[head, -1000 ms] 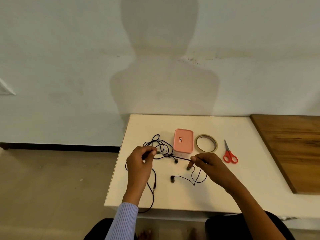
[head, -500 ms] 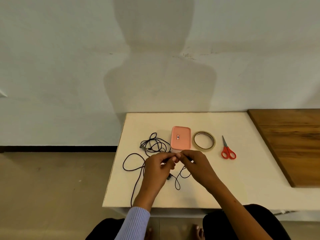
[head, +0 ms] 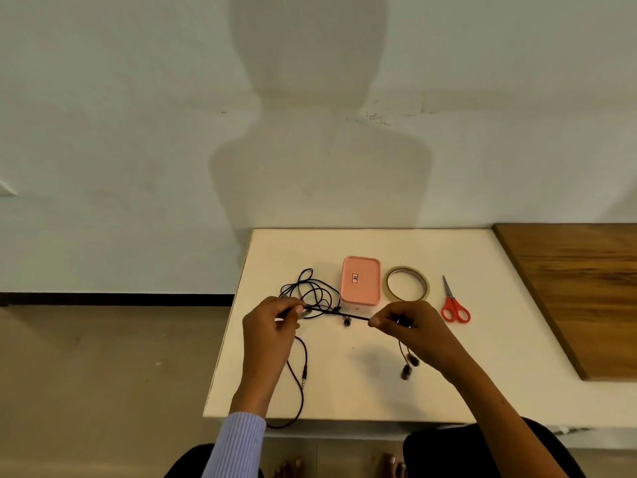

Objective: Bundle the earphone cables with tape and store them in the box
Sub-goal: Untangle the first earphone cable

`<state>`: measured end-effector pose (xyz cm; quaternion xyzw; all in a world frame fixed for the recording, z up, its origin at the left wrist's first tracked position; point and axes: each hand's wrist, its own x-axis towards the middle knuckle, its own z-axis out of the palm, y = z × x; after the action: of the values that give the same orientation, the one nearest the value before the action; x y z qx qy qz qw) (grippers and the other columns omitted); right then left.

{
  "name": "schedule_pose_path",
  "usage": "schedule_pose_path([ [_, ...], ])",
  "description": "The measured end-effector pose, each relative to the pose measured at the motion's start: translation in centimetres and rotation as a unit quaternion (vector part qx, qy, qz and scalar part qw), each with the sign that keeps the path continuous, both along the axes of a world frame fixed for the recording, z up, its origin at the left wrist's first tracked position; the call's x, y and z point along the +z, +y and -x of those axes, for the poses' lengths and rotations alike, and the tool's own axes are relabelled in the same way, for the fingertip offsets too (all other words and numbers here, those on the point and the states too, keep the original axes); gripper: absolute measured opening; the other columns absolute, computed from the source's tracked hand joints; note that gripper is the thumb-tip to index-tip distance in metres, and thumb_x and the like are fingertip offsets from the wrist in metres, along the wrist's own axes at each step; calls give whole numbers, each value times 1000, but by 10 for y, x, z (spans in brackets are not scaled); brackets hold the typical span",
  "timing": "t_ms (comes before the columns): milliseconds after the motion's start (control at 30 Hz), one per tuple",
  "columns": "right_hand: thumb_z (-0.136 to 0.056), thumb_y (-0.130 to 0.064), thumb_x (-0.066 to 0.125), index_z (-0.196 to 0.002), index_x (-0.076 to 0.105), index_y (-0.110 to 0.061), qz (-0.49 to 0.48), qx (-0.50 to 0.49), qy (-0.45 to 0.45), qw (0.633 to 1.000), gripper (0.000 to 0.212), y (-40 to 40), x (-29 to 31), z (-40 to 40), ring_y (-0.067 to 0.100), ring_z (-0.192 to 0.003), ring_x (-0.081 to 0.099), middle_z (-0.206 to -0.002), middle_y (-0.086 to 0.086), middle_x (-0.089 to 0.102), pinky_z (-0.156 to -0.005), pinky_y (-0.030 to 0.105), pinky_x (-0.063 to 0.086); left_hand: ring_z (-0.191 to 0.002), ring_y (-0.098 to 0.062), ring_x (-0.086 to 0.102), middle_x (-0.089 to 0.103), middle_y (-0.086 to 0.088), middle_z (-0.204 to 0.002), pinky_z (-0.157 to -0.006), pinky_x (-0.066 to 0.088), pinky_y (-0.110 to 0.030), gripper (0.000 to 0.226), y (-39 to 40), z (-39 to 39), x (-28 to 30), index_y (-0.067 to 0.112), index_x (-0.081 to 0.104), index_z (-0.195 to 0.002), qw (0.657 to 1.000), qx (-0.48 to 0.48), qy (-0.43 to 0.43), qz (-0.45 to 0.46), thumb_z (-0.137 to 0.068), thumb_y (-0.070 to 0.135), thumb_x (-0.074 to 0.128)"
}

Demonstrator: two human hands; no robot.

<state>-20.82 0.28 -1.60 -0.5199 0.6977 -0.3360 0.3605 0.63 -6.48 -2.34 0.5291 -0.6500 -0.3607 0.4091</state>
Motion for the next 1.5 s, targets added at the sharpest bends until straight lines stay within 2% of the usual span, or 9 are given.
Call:
schedule_pose_path([
  [100, -83, -31, 68, -81, 74, -23, -8, -8, 15, 1000, 10, -1, 0, -1, 20, -72, 64, -79, -1, 71, -66, 35, 54, -69, -15, 62, 67, 0, -86, -60, 49, -7, 14, 0, 1, -2, 9, 72, -93, 1000, 4, -11, 3, -86, 2, 63],
  [300, -84, -21, 69, -79, 75, -12, 20, -31, 6, 999, 12, -4, 0, -10, 0, -54, 59, -67, 2, 70, -54, 5, 42, -89, -18, 65, 69, -3, -105, -79, 54, -21, 25, -2, 2, -9, 8, 71, -105, 998, 18, -54, 13, -87, -3, 58],
  [433, -83, -23, 70, -75, 72, -17, 28, -40, 17, 999, 10, -7, -4, -20, 2, -54, 56, -63, -5, 66, -52, 10, 44, -79, -9, 64, 64, 9, -107, -71, 56, -20, 36, 9, 18, -8, 14, 66, -116, 997, -70, -22, -8, -88, -5, 53],
  [600, -83, -29, 69, -74, 70, -21, 34, -35, -10, 999, 13, -10, -4, -30, 18, -57, 59, -67, 7, 67, -52, 24, 48, -83, -6, 64, 67, 11, -89, -67, 58, -27, 17, 16, 35, -8, 22, 73, -95, 988, -153, -1, -28, -86, 10, 64],
  [767, -84, -28, 68, -78, 74, -14, 44, -27, -37, 998, 16, -9, -2, -32, 4, -55, 60, -67, 3, 69, -54, 9, 44, -78, -7, 67, 72, 2, -85, -64, 57, -22, 10, 13, 37, -6, 13, 72, -88, 988, -138, 13, -60, -87, 10, 63],
  [1000, -83, -31, 69, -80, 75, -22, 19, -37, -25, 999, 11, -6, 1, -15, 11, -62, 60, -69, -5, 69, -61, 24, 50, -78, -6, 62, 64, 8, -82, -69, 58, -31, 13, 3, 21, -8, 18, 64, -85, 997, -69, -32, 2, -87, 6, 61],
  [1167, -82, -32, 69, -74, 73, -29, 10, -53, 8, 999, 10, -1, 3, -4, -4, -63, 59, -68, -10, 70, -63, 9, 41, -78, -12, 63, 66, 2, -85, -69, 54, -25, 12, -1, 9, -7, 16, 64, -85, 999, -16, -47, 17, -88, 5, 61],
  [1333, -87, -21, 65, -87, 72, -17, -23, -48, -59, 997, 9, -2, -3, -2, 15, -75, 69, -77, 3, 73, -70, 25, 57, -76, -14, 64, 67, 2, -86, -68, 53, -24, 10, -3, 4, -7, 12, 67, -90, 999, -1, -43, 5, -87, 4, 61],
  [1500, -89, -15, 63, -92, 71, -7, -31, -127, -46, 990, 12, -4, -13, 1, 17, -69, 67, -75, 9, 70, -62, 16, 54, -72, -14, 65, 70, 0, -86, -59, 51, -10, 23, -4, 3, -8, 11, 72, -96, 996, -60, -32, -53, -88, -4, 56],
])
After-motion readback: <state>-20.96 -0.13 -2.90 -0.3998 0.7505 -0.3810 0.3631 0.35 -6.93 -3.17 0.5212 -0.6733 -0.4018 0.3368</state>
